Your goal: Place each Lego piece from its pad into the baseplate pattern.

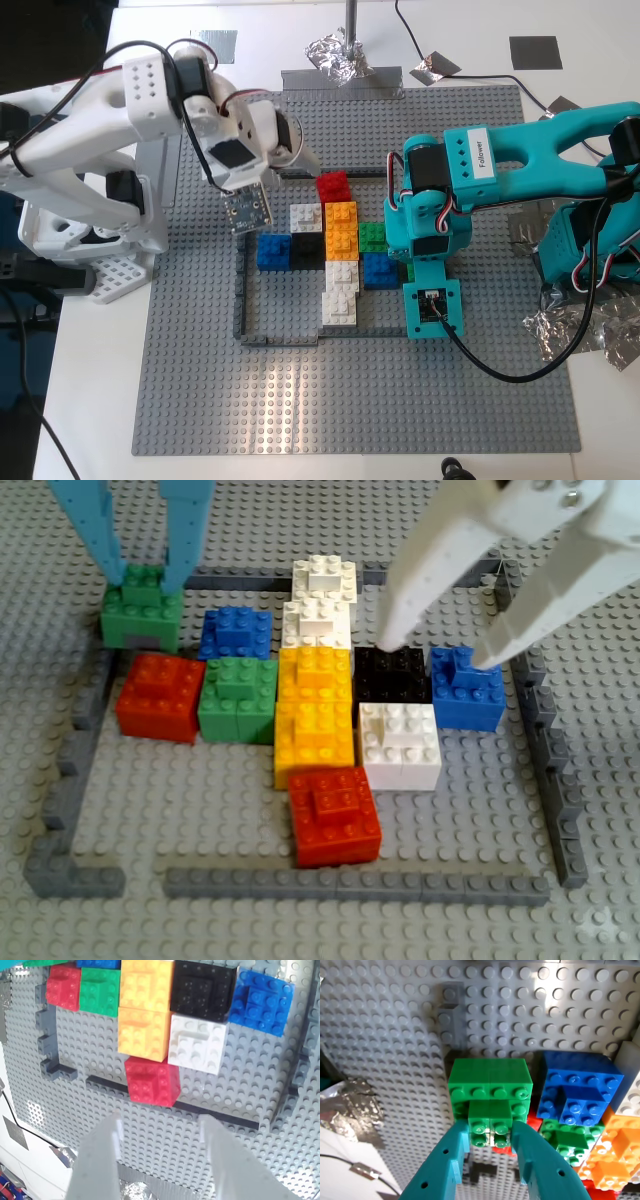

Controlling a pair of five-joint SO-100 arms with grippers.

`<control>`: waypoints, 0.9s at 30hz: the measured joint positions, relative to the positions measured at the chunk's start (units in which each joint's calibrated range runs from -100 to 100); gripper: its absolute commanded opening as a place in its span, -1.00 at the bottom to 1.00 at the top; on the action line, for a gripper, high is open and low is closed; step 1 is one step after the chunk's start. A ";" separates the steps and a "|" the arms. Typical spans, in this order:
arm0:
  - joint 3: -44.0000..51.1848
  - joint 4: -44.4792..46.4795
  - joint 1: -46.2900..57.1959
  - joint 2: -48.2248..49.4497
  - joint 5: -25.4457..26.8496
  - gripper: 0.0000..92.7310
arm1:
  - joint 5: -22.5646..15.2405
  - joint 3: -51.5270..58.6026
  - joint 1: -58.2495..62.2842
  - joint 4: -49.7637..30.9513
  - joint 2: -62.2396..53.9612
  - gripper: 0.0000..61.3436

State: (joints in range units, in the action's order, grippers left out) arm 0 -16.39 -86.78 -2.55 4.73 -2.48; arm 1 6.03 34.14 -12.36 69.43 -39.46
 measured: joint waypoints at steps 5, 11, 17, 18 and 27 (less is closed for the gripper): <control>0.59 0.09 0.37 -2.79 0.00 -1.00 | -0.15 -3.09 -4.45 4.75 -0.17 -0.94; 3.80 0.00 1.63 -6.26 0.00 -1.00 | -1.22 -15.09 -14.27 13.60 2.85 -0.99; 4.39 -0.17 2.15 -7.02 0.00 -1.00 | -0.68 -18.47 -22.91 18.42 2.94 -0.99; 4.39 -0.17 2.15 -7.02 0.00 -1.00 | -0.49 -18.47 -24.18 19.15 2.94 -0.99; 4.39 -0.17 2.15 -7.02 0.00 -1.00 | -0.64 -19.63 -34.91 27.92 4.49 -0.99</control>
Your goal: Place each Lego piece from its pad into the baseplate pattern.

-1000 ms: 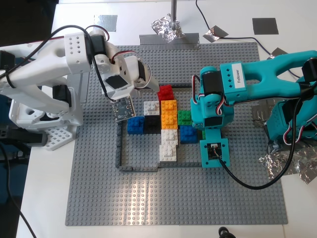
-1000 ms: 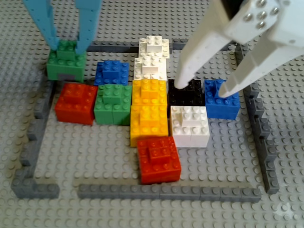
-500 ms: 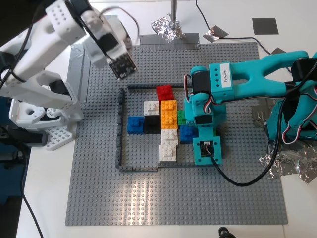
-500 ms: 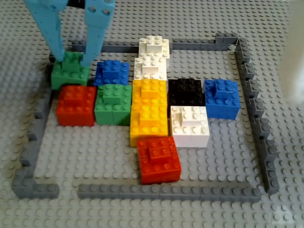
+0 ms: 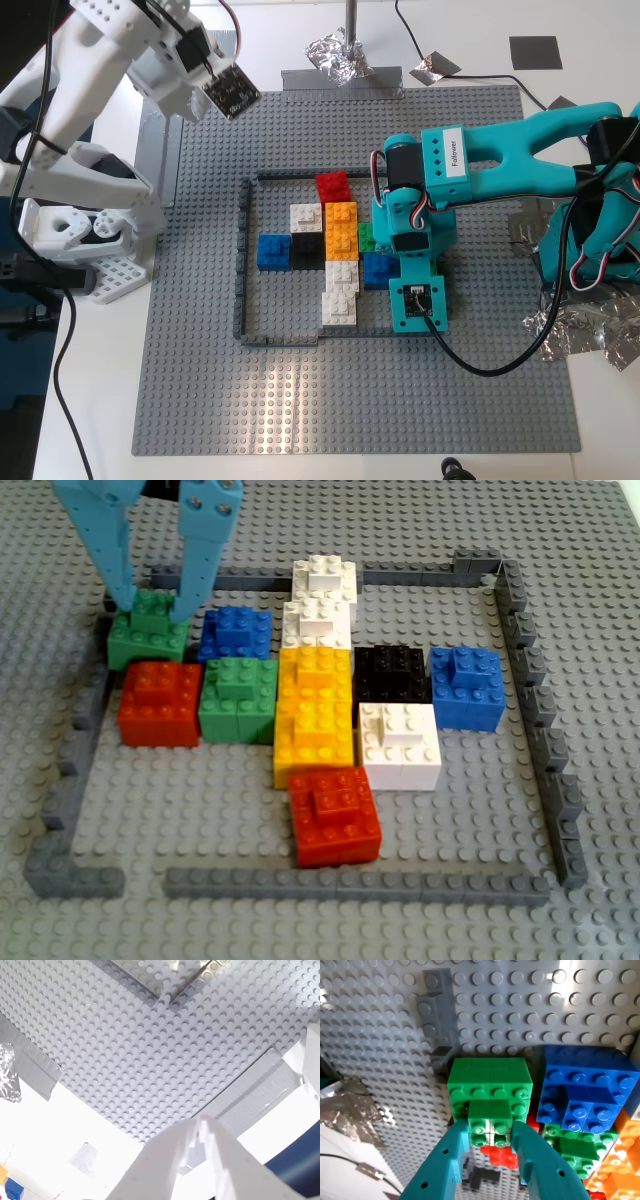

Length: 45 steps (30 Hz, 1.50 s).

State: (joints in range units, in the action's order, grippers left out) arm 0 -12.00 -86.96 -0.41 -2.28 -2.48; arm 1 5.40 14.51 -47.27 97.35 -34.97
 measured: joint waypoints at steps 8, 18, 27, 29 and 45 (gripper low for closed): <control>0.00 0.00 0.00 0.00 0.00 -1.00 | -1.08 -3.77 -9.64 -0.32 0.35 -0.99; 0.00 1.39 0.00 0.00 0.00 -1.00 | -3.08 -6.87 -16.36 -3.78 0.17 -0.99; 0.00 1.39 0.00 0.00 0.00 -0.95 | -2.79 -14.89 -25.64 -9.41 16.06 -0.99; 0.00 1.39 0.00 0.00 0.00 -0.93 | -2.69 -17.99 -25.91 -9.73 19.69 -0.99; 0.00 2.43 1.63 0.00 0.00 -0.73 | -0.29 -32.30 -35.18 -11.10 39.55 -0.99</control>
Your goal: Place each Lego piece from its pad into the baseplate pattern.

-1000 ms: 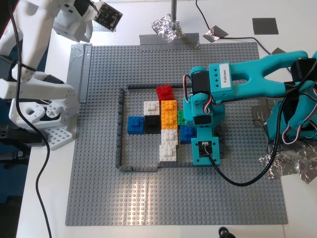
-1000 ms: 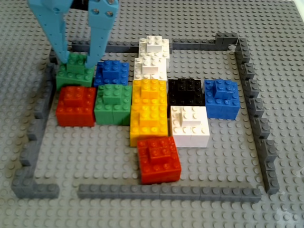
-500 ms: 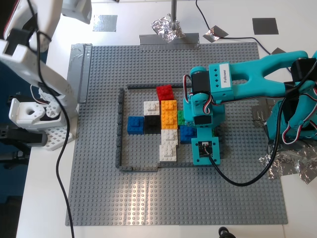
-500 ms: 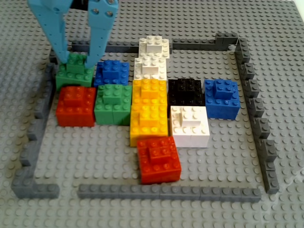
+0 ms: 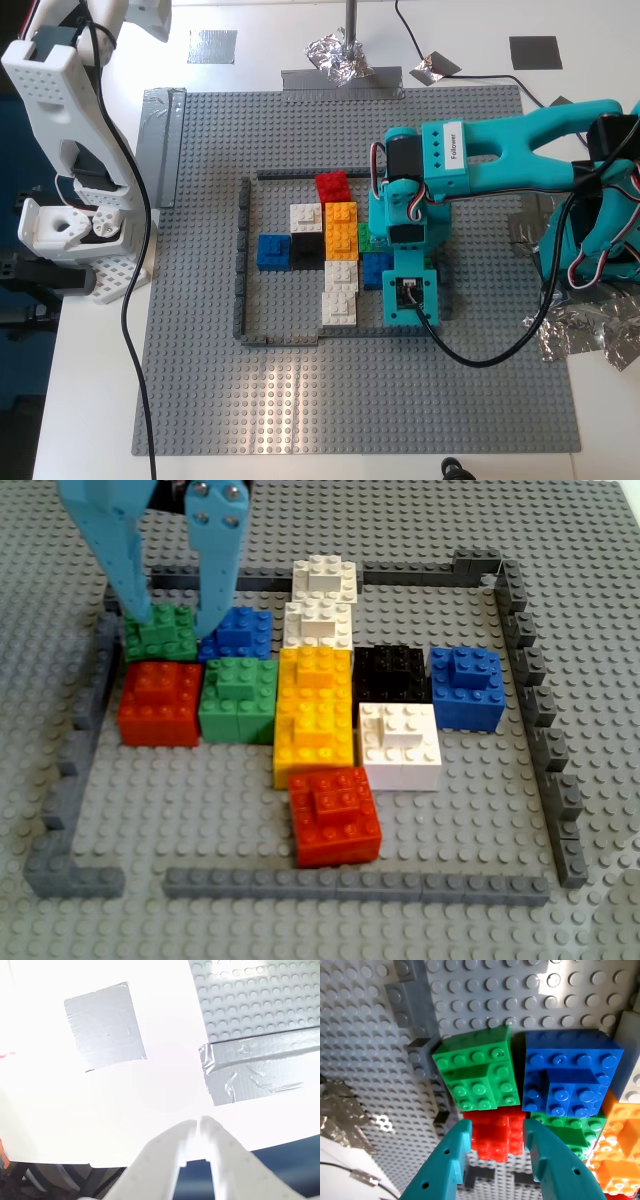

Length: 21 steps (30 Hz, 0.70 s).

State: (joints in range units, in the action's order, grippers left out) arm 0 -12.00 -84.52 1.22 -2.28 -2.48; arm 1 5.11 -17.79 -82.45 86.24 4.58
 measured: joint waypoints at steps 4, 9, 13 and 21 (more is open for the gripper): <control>0.00 0.00 -0.07 0.00 0.00 -0.73 | 0.00 -3.29 0.00 -0.08 1.81 -0.99; 0.00 -0.87 0.81 0.00 0.00 -0.72 | -0.54 -3.77 0.00 0.72 1.81 -0.99; 1.17 -2.43 2.59 1.94 0.00 -0.66 | -1.17 -3.77 0.36 1.21 1.81 -0.99; 1.37 -3.39 10.73 10.65 0.05 -0.55 | -1.66 -3.77 1.64 1.21 1.81 -0.99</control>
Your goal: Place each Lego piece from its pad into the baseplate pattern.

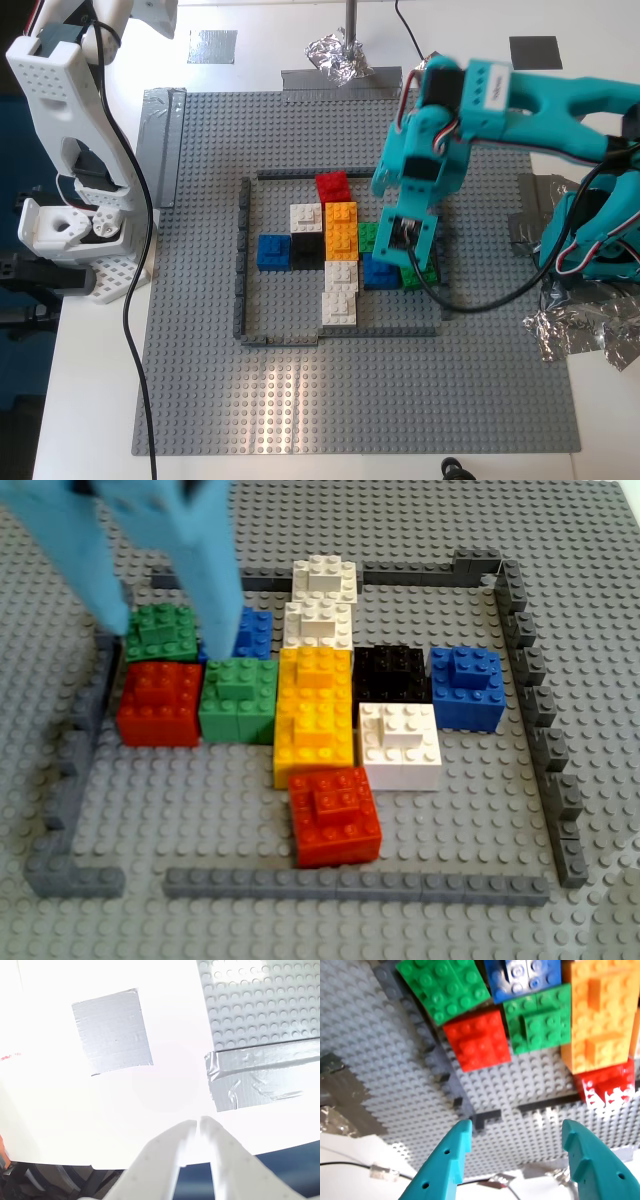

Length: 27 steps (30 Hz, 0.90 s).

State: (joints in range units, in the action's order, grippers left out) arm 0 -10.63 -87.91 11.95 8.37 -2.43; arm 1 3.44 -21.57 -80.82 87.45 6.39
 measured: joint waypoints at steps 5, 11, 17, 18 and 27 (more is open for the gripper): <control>0.10 -2.09 5.55 2.62 0.68 -0.56 | 0.00 -4.06 0.00 2.41 0.26 -0.99; 0.68 -2.43 15.46 4.56 0.68 -0.55 | 0.00 -15.38 0.00 9.17 5.27 -0.99; 0.78 -2.52 26.42 7.35 0.94 -0.54 | 0.29 -17.21 0.00 10.46 5.79 -0.99; 0.78 -2.78 28.26 7.86 0.89 -0.54 | 0.29 -16.44 0.00 10.14 5.79 -0.99; 0.98 -2.17 46.54 10.40 0.89 -0.54 | -0.93 11.90 3.64 -5.63 -3.11 -0.99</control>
State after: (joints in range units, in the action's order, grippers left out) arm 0 -9.66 -90.09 58.49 18.77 -1.54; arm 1 2.52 -9.67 -77.18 81.82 3.28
